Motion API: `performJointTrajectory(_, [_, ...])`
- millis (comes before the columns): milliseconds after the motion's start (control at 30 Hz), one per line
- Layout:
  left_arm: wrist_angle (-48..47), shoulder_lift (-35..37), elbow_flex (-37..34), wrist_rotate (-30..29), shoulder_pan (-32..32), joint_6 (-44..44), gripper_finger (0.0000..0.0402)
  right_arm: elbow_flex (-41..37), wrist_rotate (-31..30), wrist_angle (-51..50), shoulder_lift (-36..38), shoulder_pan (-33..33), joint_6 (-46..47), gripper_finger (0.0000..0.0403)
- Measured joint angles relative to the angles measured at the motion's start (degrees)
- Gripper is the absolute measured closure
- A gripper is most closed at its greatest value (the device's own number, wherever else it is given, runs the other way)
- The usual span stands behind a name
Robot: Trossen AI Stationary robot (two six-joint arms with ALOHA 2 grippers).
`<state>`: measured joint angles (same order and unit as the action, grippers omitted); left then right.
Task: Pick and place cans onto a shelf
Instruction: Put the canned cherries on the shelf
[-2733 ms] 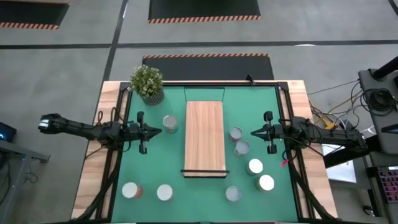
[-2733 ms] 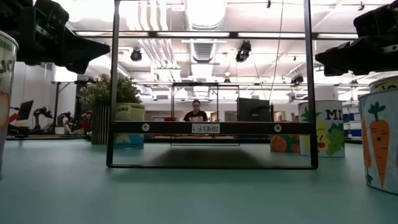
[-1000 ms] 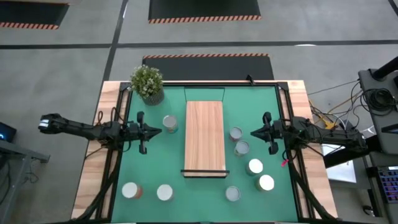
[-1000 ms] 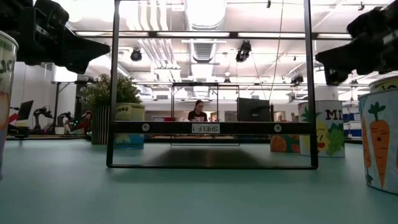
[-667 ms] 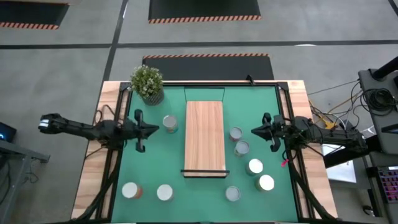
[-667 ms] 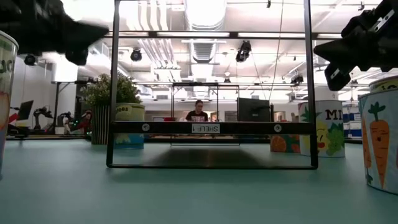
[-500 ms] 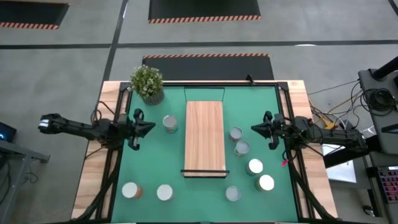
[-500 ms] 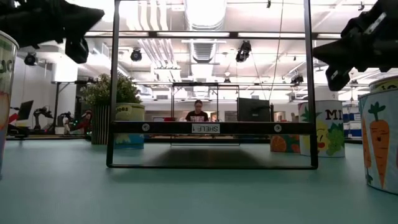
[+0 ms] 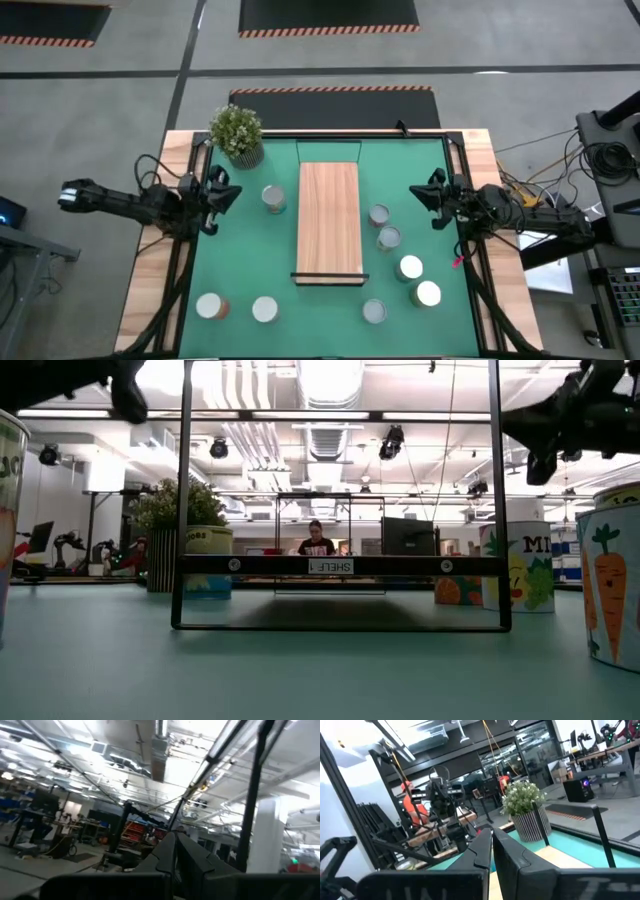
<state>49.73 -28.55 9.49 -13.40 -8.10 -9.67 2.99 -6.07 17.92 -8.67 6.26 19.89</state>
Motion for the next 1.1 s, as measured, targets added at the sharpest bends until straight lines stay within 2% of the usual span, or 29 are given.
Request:
performJointTrajectory(267, [-2.3, -7.1, 6.2, 0.7, 0.0, 4.3, 0.0402, 7.3, 1.6, 0.1, -8.7, 0.0, -3.4, 0.0394])
performJointTrajectory(367, [-3.8, -7.2, 6.7, 0.7, 0.0, 4.7, 0.0402, 9.8, 3.5, 0.2, -12.6, -0.6, -3.4, 0.0394])
performJointTrajectory(633, [-7.7, -4.8, 6.7, 0.5, 0.0, 4.7, 0.0402, 17.1, 3.0, -2.5, -21.3, -6.8, -3.0, 0.0394])
performJointTrajectory(767, [-7.7, -3.5, 6.7, 0.5, 0.0, 4.7, 0.0402, 23.0, 1.5, -11.8, -24.5, -10.0, -1.6, 0.0394])
performJointTrajectory(867, [-8.1, -2.8, 6.6, 0.5, 0.0, 4.7, 0.0402, 28.2, 1.5, -22.3, -26.7, -12.5, -0.4, 0.0394])
performJointTrajectory(1100, [-8.3, -3.3, 6.6, 0.5, 0.0, 4.7, 0.0402, 39.5, 1.5, -46.7, -33.5, -19.3, 9.7, 0.0394])
